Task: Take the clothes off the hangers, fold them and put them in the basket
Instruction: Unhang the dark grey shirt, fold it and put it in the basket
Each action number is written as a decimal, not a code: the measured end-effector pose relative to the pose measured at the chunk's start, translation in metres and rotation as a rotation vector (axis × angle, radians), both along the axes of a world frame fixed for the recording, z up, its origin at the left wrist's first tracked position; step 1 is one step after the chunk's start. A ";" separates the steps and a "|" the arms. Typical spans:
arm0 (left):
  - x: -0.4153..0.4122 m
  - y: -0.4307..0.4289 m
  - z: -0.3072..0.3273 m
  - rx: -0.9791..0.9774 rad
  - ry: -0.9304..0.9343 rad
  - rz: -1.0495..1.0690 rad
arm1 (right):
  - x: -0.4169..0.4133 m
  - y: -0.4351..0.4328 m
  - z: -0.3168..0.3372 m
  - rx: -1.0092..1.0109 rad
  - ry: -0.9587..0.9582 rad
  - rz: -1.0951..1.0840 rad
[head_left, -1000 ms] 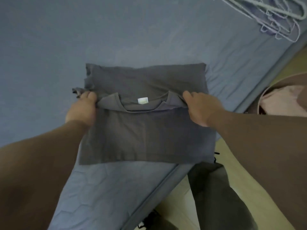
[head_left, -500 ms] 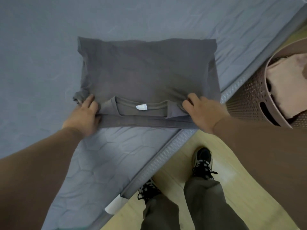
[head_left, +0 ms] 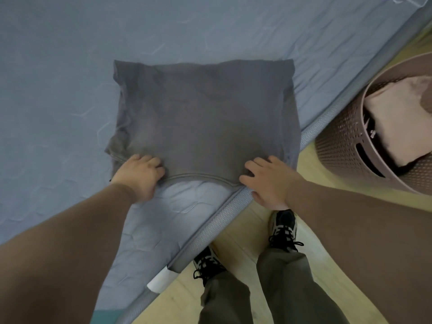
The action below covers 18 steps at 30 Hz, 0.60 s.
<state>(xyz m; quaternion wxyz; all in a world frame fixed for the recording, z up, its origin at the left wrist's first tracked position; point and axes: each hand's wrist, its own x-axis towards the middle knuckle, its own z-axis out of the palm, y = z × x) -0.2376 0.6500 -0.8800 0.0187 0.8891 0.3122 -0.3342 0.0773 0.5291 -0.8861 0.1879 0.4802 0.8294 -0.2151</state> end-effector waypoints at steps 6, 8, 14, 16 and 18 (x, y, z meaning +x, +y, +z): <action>0.061 0.012 0.015 0.061 0.113 0.254 | 0.006 0.004 0.005 0.087 0.018 -0.762; 0.101 0.022 0.017 0.060 0.035 0.252 | 0.014 0.009 0.004 0.058 -0.015 -1.079; 0.242 0.045 0.021 -0.026 -0.205 0.277 | 0.051 0.022 -0.005 -0.241 0.249 -1.643; 0.284 0.055 0.018 -0.040 -0.255 0.258 | 0.067 0.030 -0.011 -0.329 0.368 -1.701; 0.315 0.067 0.013 -0.040 -0.287 0.278 | 0.078 0.035 -0.018 -0.388 0.436 -1.721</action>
